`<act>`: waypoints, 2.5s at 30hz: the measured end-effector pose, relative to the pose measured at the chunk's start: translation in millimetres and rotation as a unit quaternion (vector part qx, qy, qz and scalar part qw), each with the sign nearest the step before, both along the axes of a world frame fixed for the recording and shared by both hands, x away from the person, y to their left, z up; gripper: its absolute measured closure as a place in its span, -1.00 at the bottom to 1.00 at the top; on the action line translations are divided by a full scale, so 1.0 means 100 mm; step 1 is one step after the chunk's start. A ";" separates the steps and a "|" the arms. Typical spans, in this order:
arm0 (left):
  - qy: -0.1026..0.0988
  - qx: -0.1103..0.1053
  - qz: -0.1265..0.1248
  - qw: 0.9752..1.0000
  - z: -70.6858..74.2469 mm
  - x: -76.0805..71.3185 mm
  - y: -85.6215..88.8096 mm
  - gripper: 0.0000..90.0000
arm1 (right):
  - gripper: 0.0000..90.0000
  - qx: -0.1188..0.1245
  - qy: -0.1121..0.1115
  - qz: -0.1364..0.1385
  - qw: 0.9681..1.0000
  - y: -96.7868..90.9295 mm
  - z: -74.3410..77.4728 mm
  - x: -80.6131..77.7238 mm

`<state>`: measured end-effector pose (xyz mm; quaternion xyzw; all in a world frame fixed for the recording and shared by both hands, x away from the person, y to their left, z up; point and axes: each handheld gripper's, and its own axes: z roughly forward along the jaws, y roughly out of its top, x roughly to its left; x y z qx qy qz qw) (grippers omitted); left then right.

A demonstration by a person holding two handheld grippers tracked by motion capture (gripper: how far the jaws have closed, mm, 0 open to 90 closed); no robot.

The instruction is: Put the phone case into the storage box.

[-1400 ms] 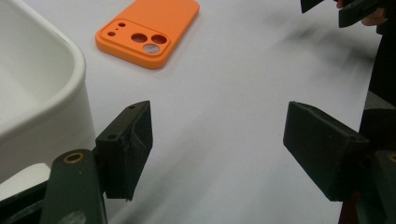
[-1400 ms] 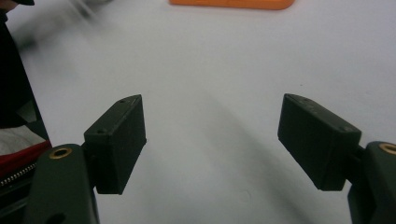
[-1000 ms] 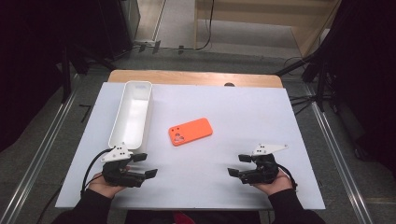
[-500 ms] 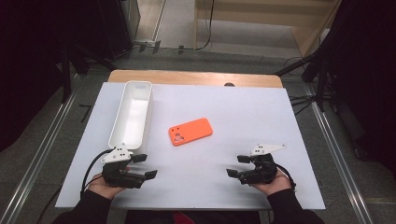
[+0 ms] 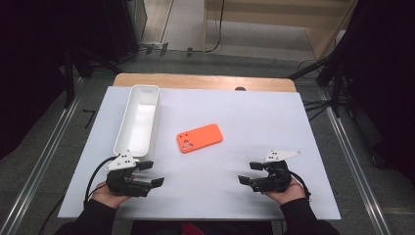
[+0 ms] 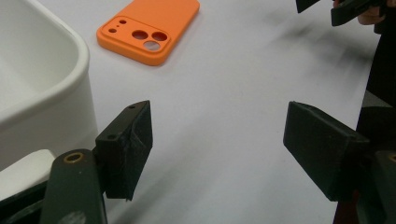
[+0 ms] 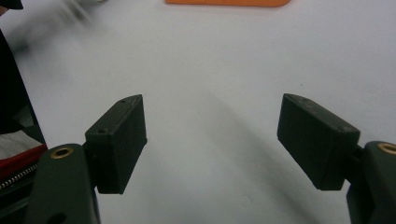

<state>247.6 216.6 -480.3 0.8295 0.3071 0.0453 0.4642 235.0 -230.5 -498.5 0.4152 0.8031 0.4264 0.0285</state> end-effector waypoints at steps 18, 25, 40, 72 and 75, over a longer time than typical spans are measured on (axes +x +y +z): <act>0.001 0.000 -0.002 1.000 0.00 0.00 0.00 -0.46 | -0.49 0.005 0.005 -0.003 1.000 -0.03 0.01 0.04; 0.002 -0.003 -0.001 1.000 0.00 0.00 0.01 -0.46 | -0.49 0.006 -0.002 -0.009 1.000 0.00 0.11 0.12; 0.003 -0.003 0.003 1.000 0.00 0.00 0.03 -0.46 | -0.49 0.004 -0.021 0.008 1.000 0.12 0.29 0.31; 0.000 -0.009 0.004 1.000 0.00 -0.01 0.05 -0.46 | -0.49 0.009 -0.028 0.043 0.999 0.40 0.51 0.78; 0.000 -0.007 0.004 1.000 0.00 0.00 0.05 -0.46 | -0.49 0.010 -0.029 0.043 0.999 0.43 0.52 0.82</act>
